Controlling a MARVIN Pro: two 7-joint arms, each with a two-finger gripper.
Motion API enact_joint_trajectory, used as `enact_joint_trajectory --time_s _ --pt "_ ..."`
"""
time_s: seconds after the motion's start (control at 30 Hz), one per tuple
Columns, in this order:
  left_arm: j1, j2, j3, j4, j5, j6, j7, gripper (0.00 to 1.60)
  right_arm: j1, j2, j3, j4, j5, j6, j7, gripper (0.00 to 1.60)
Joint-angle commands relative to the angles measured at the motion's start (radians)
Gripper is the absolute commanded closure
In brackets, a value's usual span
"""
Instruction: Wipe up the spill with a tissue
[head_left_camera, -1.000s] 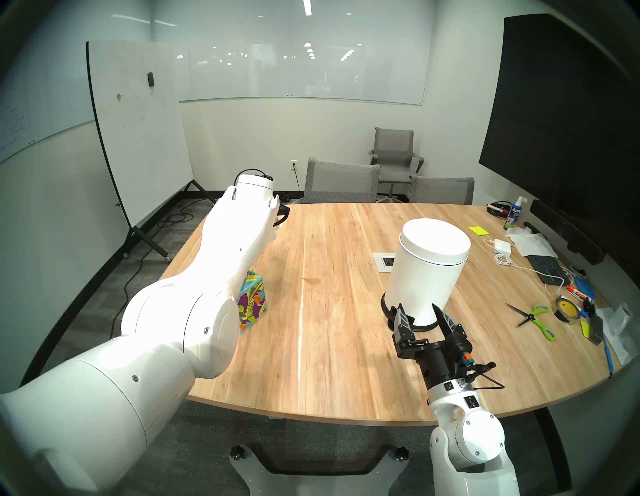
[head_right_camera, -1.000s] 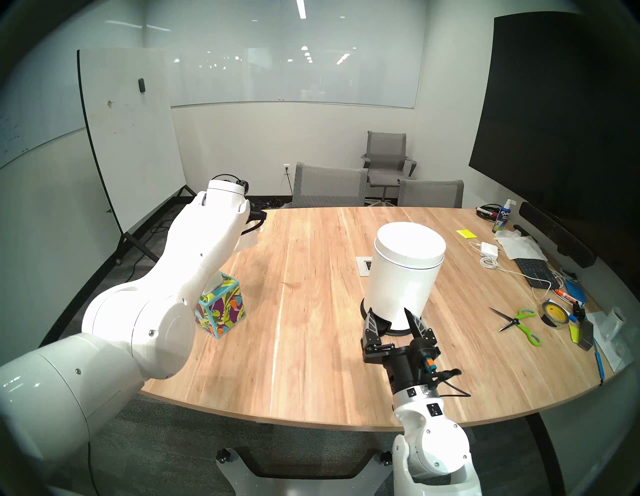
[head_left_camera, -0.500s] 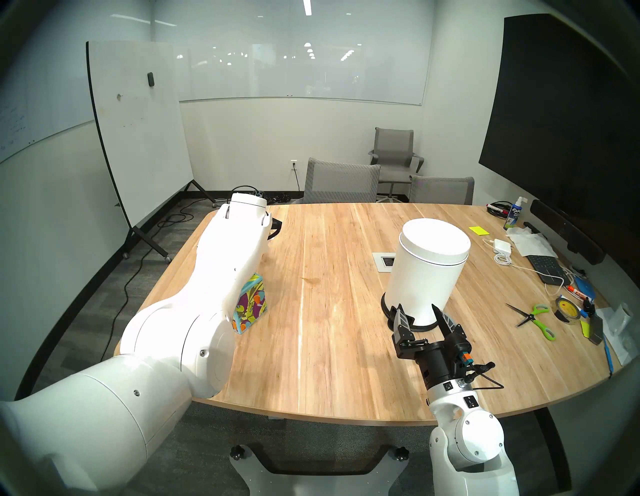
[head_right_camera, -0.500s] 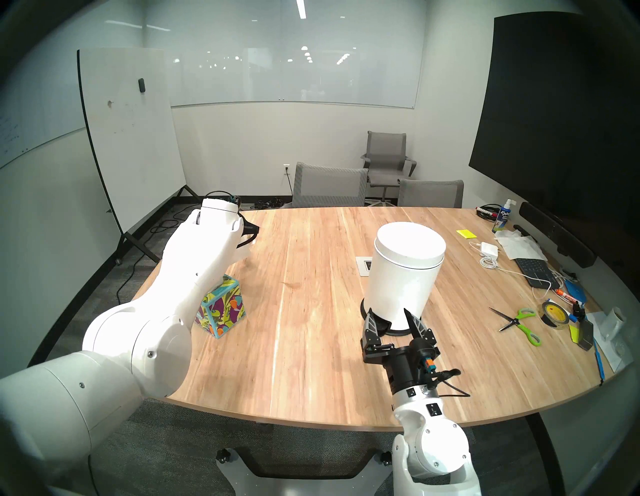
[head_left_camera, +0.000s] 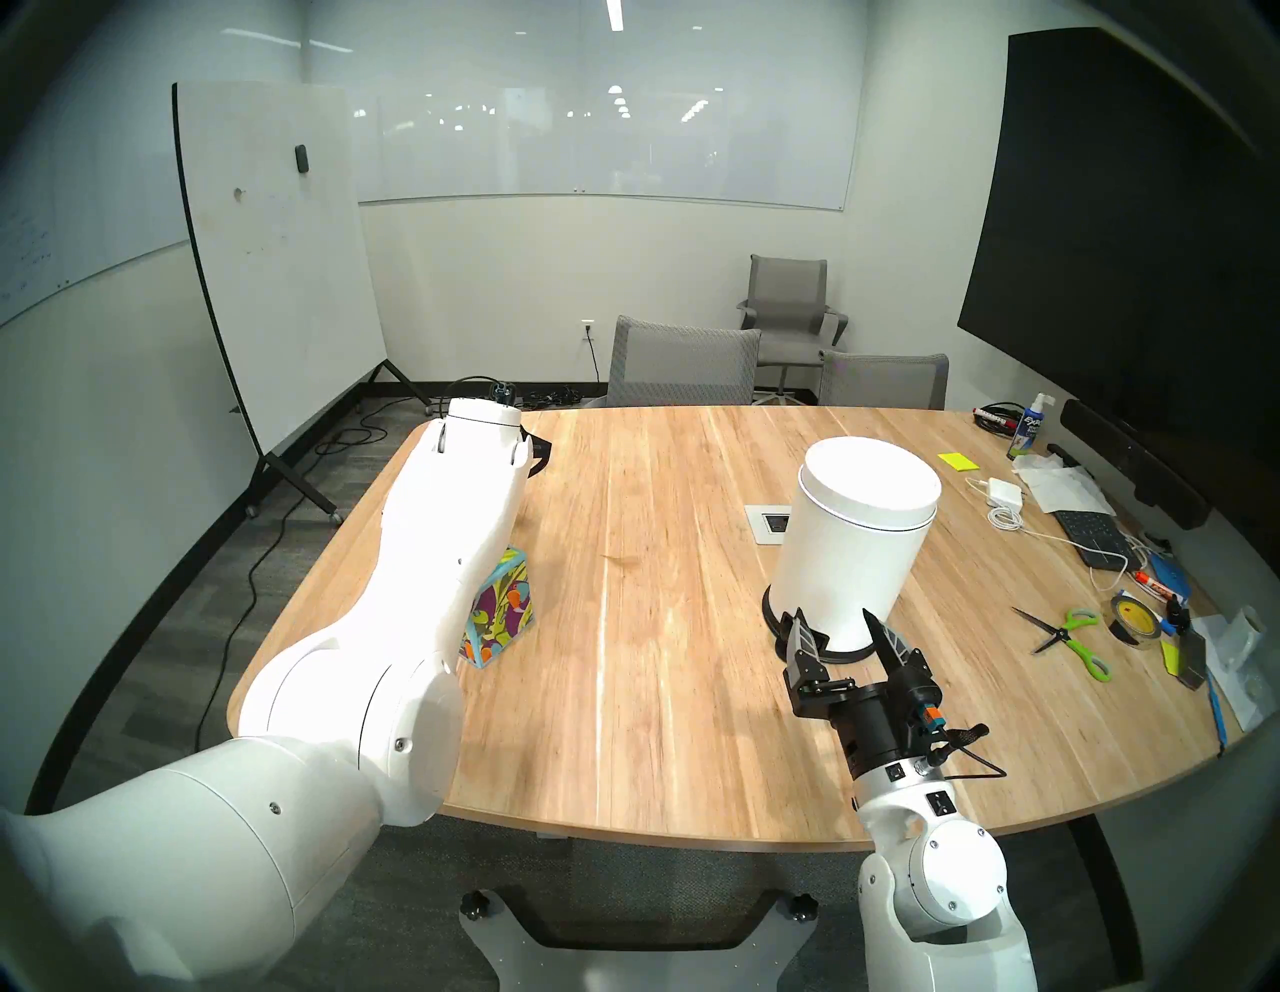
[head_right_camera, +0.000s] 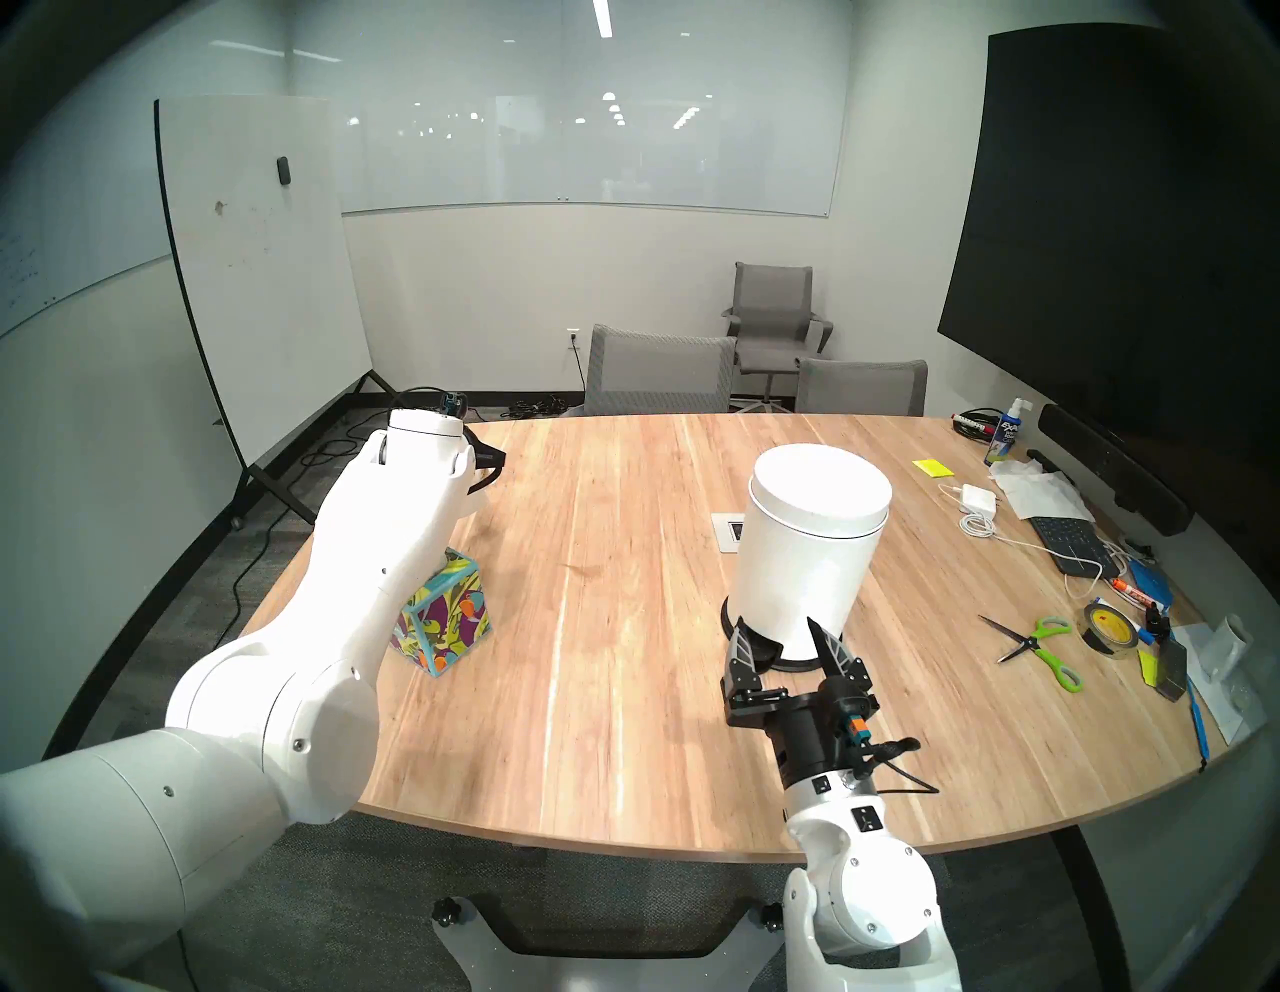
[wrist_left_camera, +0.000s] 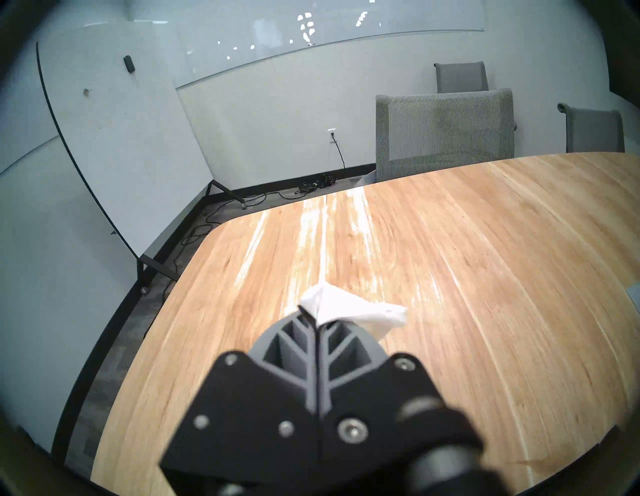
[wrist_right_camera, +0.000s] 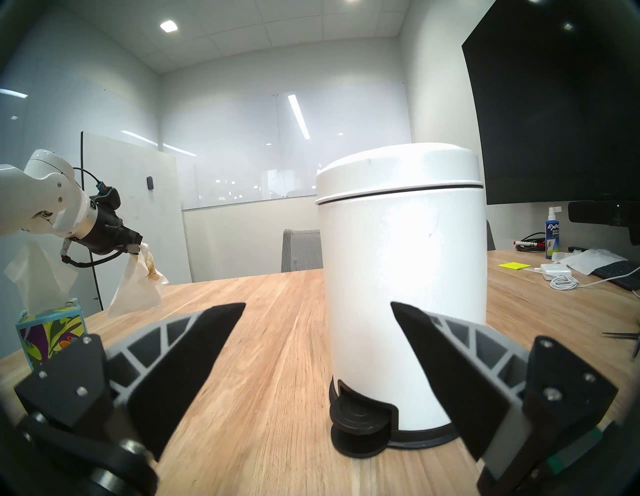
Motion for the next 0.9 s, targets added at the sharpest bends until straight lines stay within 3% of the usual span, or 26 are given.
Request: enact_joint_trajectory --time_s 0.0,0.43,0.8,0.87 --pt "0.016 -0.011 0.005 -0.091 -0.002 -0.038 0.000 1.60 0.010 0.001 0.000 -0.019 0.000 -0.006 0.001 0.00" --pt "0.088 -0.012 0.005 -0.211 0.001 -0.081 0.010 1.60 0.013 0.000 0.000 -0.017 0.000 -0.006 0.001 0.00" --pt "0.161 -0.013 0.005 -0.364 0.004 -0.130 0.021 1.60 0.016 0.000 0.000 -0.017 0.000 -0.007 0.001 0.00" --pt "0.165 -0.013 0.005 -0.357 0.004 -0.133 0.022 1.60 0.016 0.000 0.000 -0.017 0.000 -0.007 0.001 0.00"
